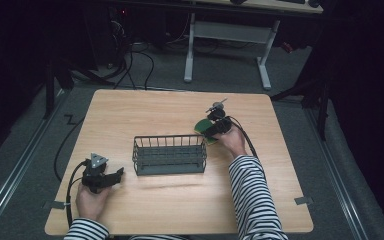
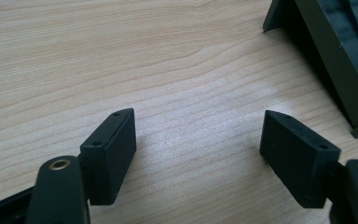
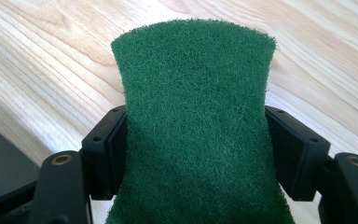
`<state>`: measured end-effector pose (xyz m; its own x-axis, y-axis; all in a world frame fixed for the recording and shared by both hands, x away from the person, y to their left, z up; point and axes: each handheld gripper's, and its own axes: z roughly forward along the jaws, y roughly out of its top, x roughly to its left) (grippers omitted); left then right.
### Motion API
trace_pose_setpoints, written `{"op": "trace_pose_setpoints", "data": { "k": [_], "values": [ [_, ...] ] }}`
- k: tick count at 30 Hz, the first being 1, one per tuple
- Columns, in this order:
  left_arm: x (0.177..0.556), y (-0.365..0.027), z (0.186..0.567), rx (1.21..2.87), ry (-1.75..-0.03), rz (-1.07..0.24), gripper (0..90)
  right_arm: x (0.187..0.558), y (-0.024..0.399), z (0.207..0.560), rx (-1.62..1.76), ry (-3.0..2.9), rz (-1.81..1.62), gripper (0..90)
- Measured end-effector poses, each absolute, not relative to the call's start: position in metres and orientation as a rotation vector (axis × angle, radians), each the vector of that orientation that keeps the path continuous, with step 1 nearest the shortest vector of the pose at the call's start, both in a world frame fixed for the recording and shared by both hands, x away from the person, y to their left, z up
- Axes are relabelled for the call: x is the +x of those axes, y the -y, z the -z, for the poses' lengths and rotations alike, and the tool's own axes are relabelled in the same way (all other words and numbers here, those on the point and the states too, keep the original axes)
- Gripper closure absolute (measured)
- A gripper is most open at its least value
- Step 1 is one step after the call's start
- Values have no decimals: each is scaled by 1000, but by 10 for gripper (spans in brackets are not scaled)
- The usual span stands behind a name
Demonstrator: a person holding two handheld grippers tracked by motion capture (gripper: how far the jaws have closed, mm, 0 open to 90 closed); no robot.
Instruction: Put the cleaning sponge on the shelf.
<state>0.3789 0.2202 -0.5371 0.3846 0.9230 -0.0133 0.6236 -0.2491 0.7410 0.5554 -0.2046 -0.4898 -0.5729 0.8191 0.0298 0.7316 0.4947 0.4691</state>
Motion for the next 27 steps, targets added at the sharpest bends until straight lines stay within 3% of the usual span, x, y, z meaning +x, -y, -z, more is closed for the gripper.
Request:
{"op": "trace_pose_setpoints", "data": {
  "k": [16, 27],
  "values": [
    [378, -220, 537, 1969, -1336, -573, 281, 504, 237, 404, 1248, -2364, -938, 297],
    [378, -220, 537, 1967, -1337, -573, 283, 465, 200, 371, 1015, -2438, -1030, 296]
  ]
}}
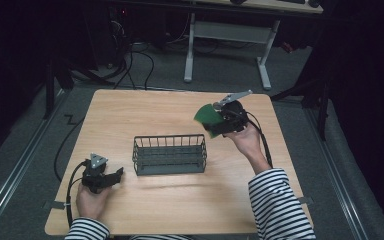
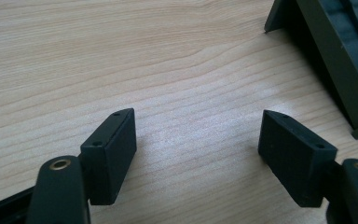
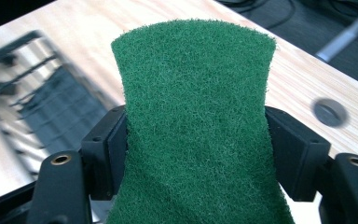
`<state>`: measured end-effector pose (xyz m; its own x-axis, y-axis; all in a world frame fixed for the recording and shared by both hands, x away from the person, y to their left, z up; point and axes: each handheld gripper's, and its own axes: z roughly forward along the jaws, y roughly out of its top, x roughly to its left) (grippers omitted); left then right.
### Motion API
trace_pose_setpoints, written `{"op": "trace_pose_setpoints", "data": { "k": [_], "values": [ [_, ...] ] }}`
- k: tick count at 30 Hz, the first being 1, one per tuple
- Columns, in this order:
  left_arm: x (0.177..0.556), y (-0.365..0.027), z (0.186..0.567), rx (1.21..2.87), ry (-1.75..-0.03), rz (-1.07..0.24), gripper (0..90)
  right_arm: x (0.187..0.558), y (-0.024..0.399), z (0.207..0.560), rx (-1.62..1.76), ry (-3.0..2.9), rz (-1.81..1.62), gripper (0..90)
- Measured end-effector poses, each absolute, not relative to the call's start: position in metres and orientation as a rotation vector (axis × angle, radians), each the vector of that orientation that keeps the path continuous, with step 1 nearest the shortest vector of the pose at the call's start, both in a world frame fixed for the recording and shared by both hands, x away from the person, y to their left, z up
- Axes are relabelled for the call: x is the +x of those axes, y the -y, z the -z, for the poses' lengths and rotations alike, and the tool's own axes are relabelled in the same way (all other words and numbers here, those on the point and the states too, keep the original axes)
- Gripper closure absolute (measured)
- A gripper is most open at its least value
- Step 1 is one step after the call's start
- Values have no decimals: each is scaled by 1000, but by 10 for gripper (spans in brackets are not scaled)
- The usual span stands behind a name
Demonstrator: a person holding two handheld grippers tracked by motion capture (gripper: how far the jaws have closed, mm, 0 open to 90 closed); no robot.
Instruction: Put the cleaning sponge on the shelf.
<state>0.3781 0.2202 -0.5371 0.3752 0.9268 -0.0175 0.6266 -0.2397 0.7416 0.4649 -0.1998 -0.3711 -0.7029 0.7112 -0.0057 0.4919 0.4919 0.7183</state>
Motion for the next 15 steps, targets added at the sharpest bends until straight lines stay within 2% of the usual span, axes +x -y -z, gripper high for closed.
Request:
{"op": "trace_pose_setpoints", "data": {
  "k": [8, 15],
  "values": [
    [378, -220, 537, 1967, -1336, -572, 283, 452, 153, 375, 868, -2540, -1002, 295],
    [378, -220, 537, 1965, -1337, -573, 285, 455, 134, 390, 863, -2594, -947, 296]
  ]
}}
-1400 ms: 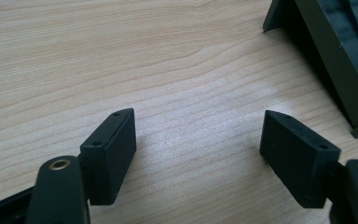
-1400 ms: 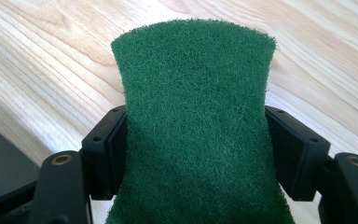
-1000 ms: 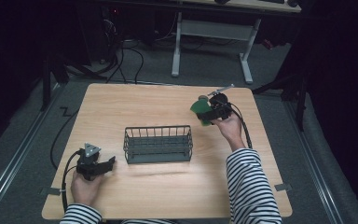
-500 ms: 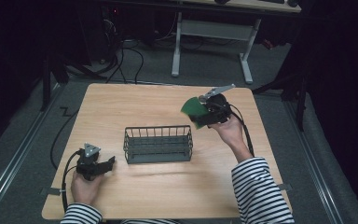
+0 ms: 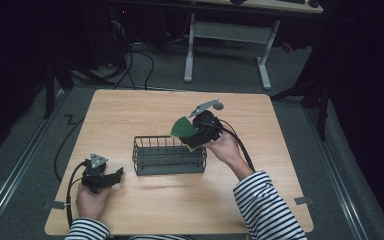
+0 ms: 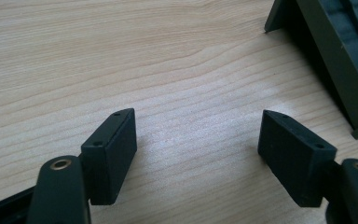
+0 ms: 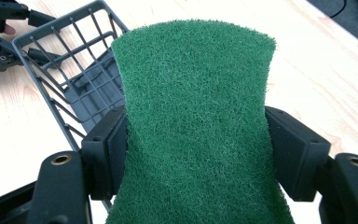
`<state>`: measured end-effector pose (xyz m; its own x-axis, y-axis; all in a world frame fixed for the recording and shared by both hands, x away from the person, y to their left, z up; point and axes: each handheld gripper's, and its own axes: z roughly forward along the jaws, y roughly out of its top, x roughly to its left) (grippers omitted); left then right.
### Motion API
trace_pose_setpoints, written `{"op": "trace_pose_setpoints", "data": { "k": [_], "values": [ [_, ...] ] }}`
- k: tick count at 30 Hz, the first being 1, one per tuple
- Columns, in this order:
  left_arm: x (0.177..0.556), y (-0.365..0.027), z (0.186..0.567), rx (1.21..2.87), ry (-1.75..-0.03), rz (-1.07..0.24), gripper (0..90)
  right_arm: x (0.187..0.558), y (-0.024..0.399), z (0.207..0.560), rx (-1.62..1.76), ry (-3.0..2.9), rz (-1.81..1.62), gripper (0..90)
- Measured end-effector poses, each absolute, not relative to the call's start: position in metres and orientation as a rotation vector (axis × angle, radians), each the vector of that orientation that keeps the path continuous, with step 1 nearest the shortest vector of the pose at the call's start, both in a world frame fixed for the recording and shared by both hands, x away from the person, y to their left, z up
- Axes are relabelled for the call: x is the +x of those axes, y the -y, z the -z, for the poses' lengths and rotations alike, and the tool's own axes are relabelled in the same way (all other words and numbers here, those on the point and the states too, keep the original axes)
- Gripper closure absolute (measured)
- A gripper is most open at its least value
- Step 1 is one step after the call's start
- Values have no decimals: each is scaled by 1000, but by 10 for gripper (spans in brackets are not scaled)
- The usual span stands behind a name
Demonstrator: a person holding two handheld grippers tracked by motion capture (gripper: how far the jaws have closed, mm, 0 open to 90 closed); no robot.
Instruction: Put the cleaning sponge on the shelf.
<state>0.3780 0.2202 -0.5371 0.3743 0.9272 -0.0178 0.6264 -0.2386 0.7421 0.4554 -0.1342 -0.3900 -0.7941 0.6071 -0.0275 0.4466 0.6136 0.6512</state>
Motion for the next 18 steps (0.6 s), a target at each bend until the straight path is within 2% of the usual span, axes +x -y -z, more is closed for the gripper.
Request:
{"op": "trace_pose_setpoints", "data": {
  "k": [18],
  "values": [
    [378, -221, 537, 1962, -1338, -572, 287, 454, 124, 418, 866, -2594, -831, 290]
  ]
}}
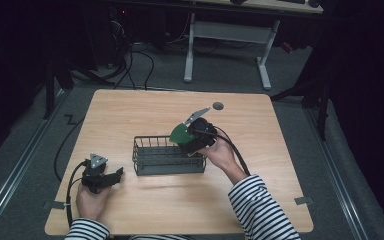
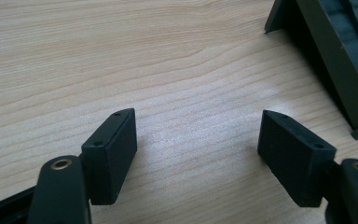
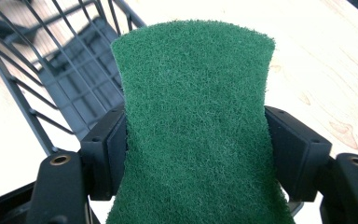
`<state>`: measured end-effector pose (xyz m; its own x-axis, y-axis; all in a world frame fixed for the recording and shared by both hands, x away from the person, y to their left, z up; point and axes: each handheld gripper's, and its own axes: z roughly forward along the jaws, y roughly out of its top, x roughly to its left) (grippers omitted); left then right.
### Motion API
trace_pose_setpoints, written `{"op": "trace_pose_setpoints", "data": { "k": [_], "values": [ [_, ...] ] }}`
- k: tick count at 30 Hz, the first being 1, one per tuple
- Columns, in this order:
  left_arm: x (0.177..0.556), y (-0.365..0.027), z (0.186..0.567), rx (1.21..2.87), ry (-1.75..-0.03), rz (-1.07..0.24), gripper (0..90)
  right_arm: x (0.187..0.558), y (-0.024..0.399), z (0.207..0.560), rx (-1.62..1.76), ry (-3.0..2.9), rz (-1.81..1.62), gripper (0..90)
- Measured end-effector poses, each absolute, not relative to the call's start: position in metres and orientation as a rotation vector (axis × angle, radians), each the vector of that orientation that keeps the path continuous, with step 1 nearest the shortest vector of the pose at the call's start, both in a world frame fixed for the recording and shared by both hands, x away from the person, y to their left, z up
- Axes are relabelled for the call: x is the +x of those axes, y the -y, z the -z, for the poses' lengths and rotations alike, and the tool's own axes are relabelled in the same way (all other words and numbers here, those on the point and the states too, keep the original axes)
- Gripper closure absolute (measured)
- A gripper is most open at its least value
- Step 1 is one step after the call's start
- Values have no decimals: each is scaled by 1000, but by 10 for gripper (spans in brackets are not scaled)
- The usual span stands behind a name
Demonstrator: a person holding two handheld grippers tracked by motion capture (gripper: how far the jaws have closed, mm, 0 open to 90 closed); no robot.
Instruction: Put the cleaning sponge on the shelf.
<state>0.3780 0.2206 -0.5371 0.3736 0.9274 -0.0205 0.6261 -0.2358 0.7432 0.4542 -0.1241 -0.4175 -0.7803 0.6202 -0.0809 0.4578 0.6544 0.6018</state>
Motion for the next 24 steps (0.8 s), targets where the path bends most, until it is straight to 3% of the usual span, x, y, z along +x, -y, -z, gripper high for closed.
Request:
{"op": "trace_pose_setpoints", "data": {
  "k": [24],
  "values": [
    [378, -220, 537, 1971, -1333, -575, 274, 449, 120, 425, 848, -2601, -799, 290]
  ]
}}
